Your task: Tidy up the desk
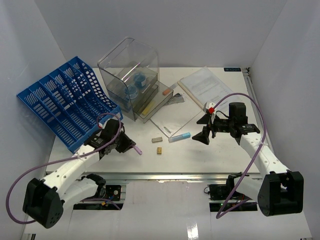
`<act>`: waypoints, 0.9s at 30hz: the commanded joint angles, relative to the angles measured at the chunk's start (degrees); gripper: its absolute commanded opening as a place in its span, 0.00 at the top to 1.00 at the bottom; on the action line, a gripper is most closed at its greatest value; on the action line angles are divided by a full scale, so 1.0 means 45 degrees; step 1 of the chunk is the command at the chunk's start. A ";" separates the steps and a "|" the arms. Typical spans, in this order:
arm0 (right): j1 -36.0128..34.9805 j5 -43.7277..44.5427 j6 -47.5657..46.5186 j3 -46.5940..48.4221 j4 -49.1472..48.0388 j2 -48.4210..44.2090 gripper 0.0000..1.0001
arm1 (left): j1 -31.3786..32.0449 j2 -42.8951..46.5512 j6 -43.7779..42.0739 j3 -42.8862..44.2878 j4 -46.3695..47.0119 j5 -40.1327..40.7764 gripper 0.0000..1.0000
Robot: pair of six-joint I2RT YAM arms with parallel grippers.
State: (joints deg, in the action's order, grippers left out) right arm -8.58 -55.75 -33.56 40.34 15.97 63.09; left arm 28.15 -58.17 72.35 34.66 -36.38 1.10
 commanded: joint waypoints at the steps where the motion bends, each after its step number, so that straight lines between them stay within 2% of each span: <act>1: 0.0120 -0.0258 -0.0033 -0.0116 -0.0317 -0.0151 0.03 | 0.0885 0.1590 -0.5698 0.1446 0.1602 -0.0494 1.00; 5: 0.0117 -0.0217 -0.0074 -0.0116 -0.0313 -0.0026 0.03 | 0.2246 0.0886 -1.0128 0.2953 0.1890 -0.1284 1.00; 7: 0.0129 -0.0258 -0.0138 -0.0140 -0.0297 0.0090 0.03 | 0.3300 0.0435 -1.1955 0.3919 0.2100 -0.1014 1.00; 8: 0.0129 -0.0285 -0.0193 -0.0154 -0.0270 0.0118 0.03 | 0.3849 0.0053 -1.2509 0.4400 0.2196 -0.0740 1.00; 10: 0.0129 -0.0229 -0.0276 -0.0194 -0.0267 0.0140 0.03 | 0.4484 -0.0826 -1.4874 0.5282 0.2264 0.0296 1.00; 14: 0.0129 -0.0035 -0.0599 -0.0274 -0.0189 0.0093 0.03 | 0.4634 -0.3249 -1.7723 0.7346 0.2258 0.2133 1.00; 16: 0.0129 -0.0215 -0.1266 -0.0299 0.0174 0.0017 0.03 | 0.4533 -0.4684 -1.8712 0.8452 0.2387 0.2892 1.00; 19: 0.0129 -0.0427 -0.2312 -0.0454 0.0612 -0.0139 0.03 | 0.3941 -0.6553 -2.0067 0.9821 0.2389 0.2796 1.00; 23: 0.0129 -0.0620 -0.3575 -0.0702 0.0972 -0.0338 0.04 | 0.2906 -0.7878 -2.0640 1.1439 0.2332 0.2260 0.99; 27: 0.0129 -0.0520 -0.3772 -0.0722 0.0983 -0.0259 0.04 | 0.2483 -0.9281 -2.0921 1.2314 0.2256 0.3100 0.93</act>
State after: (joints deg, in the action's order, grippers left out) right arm -8.25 -56.55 -45.83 37.36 19.46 62.76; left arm 41.73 -97.71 -16.91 84.88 -26.51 11.02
